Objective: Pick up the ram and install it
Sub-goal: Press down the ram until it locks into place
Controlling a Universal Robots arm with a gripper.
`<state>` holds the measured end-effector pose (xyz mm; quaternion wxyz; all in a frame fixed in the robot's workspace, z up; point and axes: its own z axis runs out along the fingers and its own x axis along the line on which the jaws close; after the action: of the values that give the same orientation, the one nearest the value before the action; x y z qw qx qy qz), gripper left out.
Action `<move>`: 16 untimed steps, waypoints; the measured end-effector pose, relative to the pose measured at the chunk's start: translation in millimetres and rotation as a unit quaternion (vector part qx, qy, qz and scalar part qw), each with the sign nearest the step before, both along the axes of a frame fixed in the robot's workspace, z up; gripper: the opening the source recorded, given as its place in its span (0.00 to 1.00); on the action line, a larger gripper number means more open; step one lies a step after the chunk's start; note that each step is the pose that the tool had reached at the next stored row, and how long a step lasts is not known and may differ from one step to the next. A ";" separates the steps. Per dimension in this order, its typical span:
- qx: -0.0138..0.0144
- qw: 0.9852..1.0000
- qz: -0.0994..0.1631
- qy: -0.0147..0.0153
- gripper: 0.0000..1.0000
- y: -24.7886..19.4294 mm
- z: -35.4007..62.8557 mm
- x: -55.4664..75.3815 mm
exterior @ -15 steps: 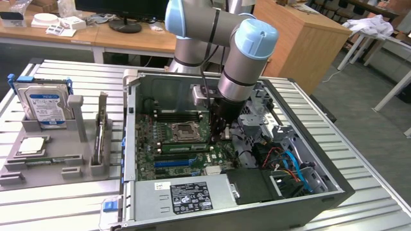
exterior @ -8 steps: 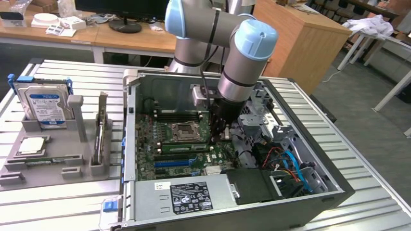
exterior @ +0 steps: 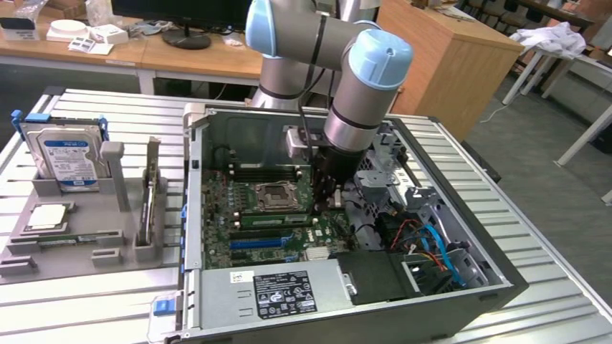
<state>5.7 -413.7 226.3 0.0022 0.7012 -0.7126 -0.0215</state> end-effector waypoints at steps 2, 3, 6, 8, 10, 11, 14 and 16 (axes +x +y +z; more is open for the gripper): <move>0.000 1.000 0.000 0.000 0.11 0.0 0.0 0.0; 0.000 1.000 0.000 0.000 0.11 0.0 0.0 0.0; 0.000 1.000 0.000 0.000 0.11 0.0 -1.1 0.0; 0.000 1.000 0.000 0.000 0.11 0.0 -1.1 0.0; 0.000 1.000 0.000 0.000 0.11 0.0 -1.1 0.0; 0.000 1.000 0.000 0.000 0.11 0.0 -1.2 0.0; 0.000 1.000 0.000 0.000 0.11 -0.1 -1.6 0.0; 0.000 1.000 0.000 0.000 0.11 -0.1 -1.8 0.0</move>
<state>5.7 -413.8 224.6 0.0023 0.7012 -0.7126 -0.0214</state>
